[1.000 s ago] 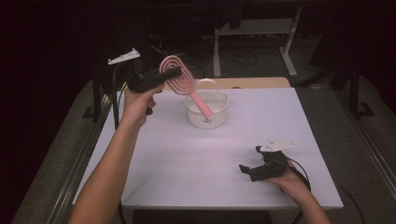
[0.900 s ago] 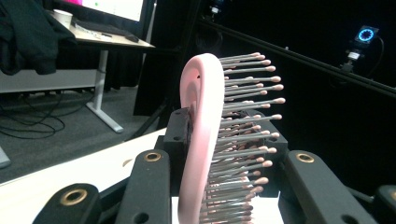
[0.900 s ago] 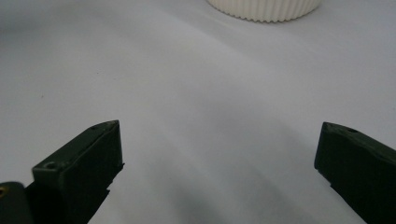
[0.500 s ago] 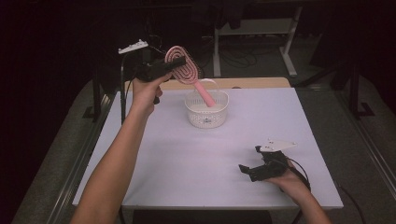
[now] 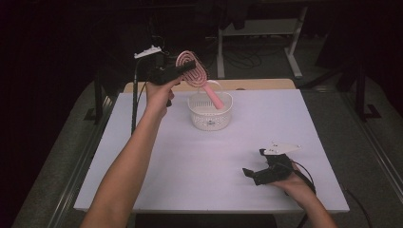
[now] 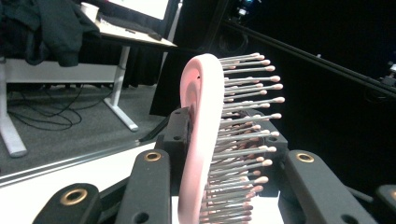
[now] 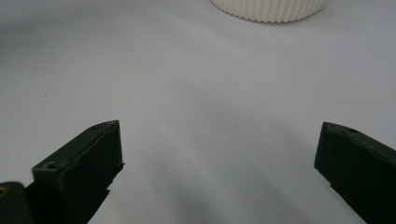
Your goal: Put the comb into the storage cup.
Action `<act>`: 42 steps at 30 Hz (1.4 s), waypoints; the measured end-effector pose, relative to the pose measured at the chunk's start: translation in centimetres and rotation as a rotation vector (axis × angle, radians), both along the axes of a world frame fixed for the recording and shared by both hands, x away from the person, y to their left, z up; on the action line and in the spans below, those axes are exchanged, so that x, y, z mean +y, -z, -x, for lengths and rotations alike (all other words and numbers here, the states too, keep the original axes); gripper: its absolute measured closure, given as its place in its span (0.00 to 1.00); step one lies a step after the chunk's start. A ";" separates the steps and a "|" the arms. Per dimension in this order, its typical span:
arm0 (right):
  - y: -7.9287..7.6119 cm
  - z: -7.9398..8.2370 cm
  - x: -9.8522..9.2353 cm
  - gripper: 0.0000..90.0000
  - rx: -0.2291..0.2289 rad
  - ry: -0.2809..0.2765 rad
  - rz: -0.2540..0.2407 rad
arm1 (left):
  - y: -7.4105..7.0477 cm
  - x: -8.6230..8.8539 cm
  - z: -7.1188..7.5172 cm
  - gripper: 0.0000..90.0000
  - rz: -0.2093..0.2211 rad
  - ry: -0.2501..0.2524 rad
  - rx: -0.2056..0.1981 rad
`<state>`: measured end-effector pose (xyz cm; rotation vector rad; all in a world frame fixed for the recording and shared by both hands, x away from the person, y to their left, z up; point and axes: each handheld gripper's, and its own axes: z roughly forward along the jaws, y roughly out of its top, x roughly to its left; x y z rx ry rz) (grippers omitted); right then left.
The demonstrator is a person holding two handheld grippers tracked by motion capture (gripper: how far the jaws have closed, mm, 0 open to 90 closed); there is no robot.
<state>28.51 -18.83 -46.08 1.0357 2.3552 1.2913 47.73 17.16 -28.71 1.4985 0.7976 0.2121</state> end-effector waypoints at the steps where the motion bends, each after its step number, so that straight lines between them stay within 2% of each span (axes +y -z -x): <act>1: 0.0 0.0 0.0 0.01 0.000 -0.001 0.001 | 0.7 -0.2 -0.3 0.73 0.003 -0.008 0.011; 17: 0.1 0.0 0.1 0.01 -0.001 -0.010 0.007 | 5.3 -1.0 -1.1 0.73 -0.020 -0.064 0.067; 24: 0.1 0.0 0.2 0.01 0.000 -0.014 0.008 | 6.9 -1.5 -1.4 0.73 -0.026 -0.069 0.092; 35: 0.1 0.0 0.3 0.01 -0.002 -0.019 0.010 | 8.4 -1.9 -1.5 0.73 -0.045 -0.072 0.113; 42: 0.1 0.0 0.3 0.01 0.000 -0.018 0.010 | 8.9 -1.3 -1.5 0.72 -0.041 -0.080 0.125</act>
